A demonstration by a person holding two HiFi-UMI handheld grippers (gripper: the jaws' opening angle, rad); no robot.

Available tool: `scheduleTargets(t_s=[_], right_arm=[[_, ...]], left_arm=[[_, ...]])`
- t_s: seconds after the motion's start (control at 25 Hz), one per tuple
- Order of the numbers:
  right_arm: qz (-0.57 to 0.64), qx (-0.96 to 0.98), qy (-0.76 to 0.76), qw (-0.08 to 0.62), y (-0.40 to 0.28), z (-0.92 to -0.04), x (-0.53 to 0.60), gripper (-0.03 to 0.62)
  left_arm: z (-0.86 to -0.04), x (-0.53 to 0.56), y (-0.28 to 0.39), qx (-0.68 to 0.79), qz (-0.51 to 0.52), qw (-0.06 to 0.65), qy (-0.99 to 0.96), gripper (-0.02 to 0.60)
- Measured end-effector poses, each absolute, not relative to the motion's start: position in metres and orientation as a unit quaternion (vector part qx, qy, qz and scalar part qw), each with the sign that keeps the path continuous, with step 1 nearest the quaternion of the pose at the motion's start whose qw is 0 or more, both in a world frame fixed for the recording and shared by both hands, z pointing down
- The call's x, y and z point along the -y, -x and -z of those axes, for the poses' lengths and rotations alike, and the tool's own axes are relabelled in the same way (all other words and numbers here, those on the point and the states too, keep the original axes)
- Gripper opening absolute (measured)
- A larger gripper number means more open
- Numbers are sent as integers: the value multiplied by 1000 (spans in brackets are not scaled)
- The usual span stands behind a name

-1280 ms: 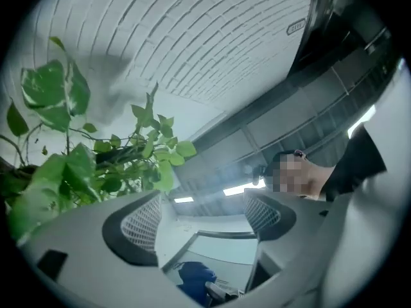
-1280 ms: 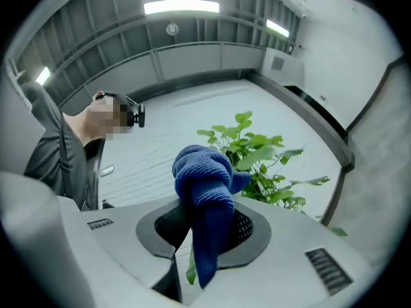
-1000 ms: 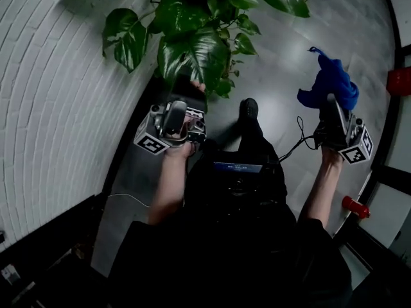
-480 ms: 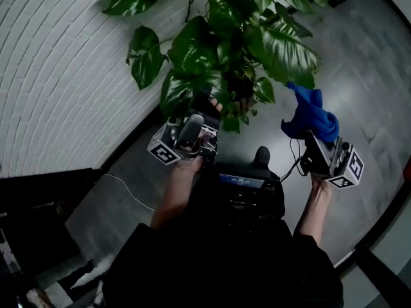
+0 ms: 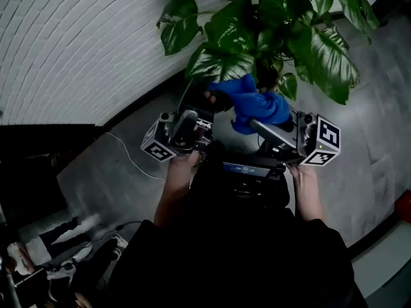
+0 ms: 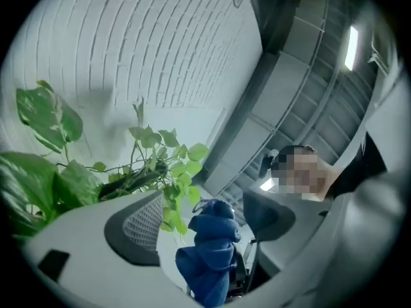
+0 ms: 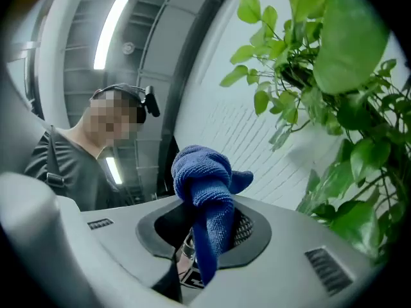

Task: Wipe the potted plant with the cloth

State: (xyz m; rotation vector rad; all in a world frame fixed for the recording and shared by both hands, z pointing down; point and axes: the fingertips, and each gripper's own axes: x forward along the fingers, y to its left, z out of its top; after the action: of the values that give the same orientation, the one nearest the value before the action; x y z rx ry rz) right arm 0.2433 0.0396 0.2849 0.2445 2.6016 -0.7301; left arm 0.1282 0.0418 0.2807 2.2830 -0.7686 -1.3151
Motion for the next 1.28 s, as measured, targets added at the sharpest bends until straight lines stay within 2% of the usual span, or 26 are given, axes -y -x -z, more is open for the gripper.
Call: scheduleTargets(t_s=[0.2,0.52,1.0,1.28], right_arm=[[318,-924,-69,202,-194,-310,-51,107],[321,-927,-31,192,-137,-318,-77,106],[300,-938,-29,175,-129,-304,-75,106],[305,-936,-36,172,-151,-303,-57,105]], left_arm=[[-298,-59,-81,265,467,211,-817,402],[-306,-75,-37,212,461,242,-827,400],[-297,-76,-39,190,467,238,-830,397],[-293,-61,-62,194,467,239,-829,396]])
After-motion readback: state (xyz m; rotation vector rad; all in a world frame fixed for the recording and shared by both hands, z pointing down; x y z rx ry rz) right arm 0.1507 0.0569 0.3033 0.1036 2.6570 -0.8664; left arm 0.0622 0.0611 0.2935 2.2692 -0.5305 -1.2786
